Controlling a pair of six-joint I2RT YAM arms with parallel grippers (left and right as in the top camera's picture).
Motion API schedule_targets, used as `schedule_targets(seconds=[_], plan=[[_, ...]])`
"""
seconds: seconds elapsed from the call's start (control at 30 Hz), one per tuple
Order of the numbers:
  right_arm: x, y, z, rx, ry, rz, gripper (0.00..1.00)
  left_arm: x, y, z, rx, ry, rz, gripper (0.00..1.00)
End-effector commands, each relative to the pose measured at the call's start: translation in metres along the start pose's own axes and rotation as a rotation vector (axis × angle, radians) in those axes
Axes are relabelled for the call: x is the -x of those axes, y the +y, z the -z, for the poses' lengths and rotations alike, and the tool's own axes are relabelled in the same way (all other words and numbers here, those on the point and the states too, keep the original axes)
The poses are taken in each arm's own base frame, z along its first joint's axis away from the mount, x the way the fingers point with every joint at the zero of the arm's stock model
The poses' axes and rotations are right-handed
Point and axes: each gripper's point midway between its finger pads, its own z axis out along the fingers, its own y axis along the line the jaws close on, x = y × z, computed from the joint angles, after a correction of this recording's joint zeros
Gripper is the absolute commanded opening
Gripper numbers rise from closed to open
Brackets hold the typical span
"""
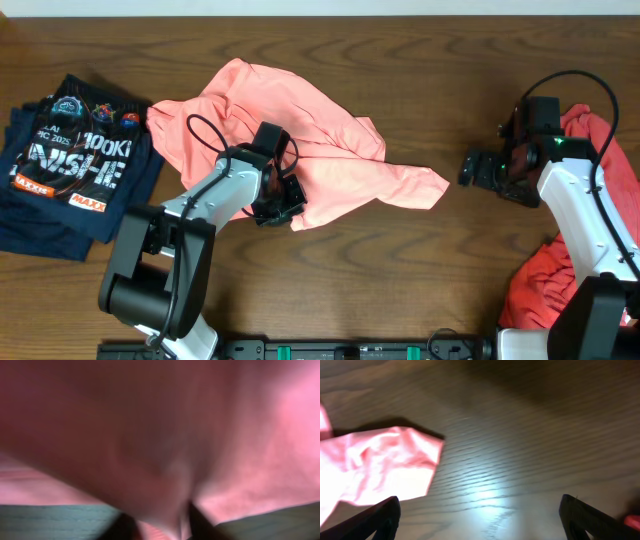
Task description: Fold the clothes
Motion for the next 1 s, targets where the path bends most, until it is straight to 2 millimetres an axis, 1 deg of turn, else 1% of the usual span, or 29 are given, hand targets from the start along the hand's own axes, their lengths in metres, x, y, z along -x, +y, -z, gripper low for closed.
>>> schedule_targets(seconds=[0.0,0.1,0.27,0.33,0.37,0.4,0.47,0.53,0.6,0.7,0.83,0.93,0.97], plan=[[-0.006,0.017,-0.001,0.102,0.029,0.026,0.99,0.007,0.016,0.001,0.040,-0.008,-0.027,0.06],[-0.011,0.027,-0.003,0.133,0.042,0.045,0.99,0.013,0.023,0.020,0.041,-0.004,-0.028,0.06],[-0.025,0.036,-0.017,0.139,0.058,0.060,0.99,0.018,0.029,0.072,0.017,-0.049,-0.050,0.06],[-0.036,0.045,-0.024,0.178,0.084,0.062,0.99,0.020,0.028,0.091,-0.010,-0.100,-0.049,0.06],[-0.046,0.053,-0.028,0.219,0.110,0.074,0.99,0.021,0.026,0.102,-0.028,-0.134,-0.054,0.06],[-0.051,0.057,-0.030,0.234,0.121,0.081,0.99,0.021,0.024,0.106,-0.036,-0.147,-0.058,0.06],[-0.066,0.066,-0.038,0.270,0.152,0.105,0.99,0.020,0.021,0.116,-0.054,-0.180,-0.071,0.06],[-0.082,0.071,-0.046,0.282,0.174,0.136,0.99,0.018,0.019,0.123,-0.064,-0.198,-0.078,0.06],[-0.095,0.075,-0.054,0.287,0.188,0.153,0.99,0.017,0.019,0.125,-0.065,-0.201,-0.079,0.06],[-0.105,0.081,-0.060,0.304,0.198,0.154,0.99,0.014,0.020,0.123,-0.059,-0.189,-0.074,0.06],[-0.097,0.088,-0.069,0.307,0.128,0.146,0.95,0.010,0.023,0.122,-0.049,-0.171,-0.068,0.06],[-0.094,0.095,-0.071,0.325,0.101,0.158,0.88,0.008,0.025,0.122,-0.043,-0.161,-0.064,0.06],[-0.093,0.096,-0.072,0.323,0.093,0.157,0.84,0.008,0.025,0.122,-0.042,-0.160,-0.063,0.06]])
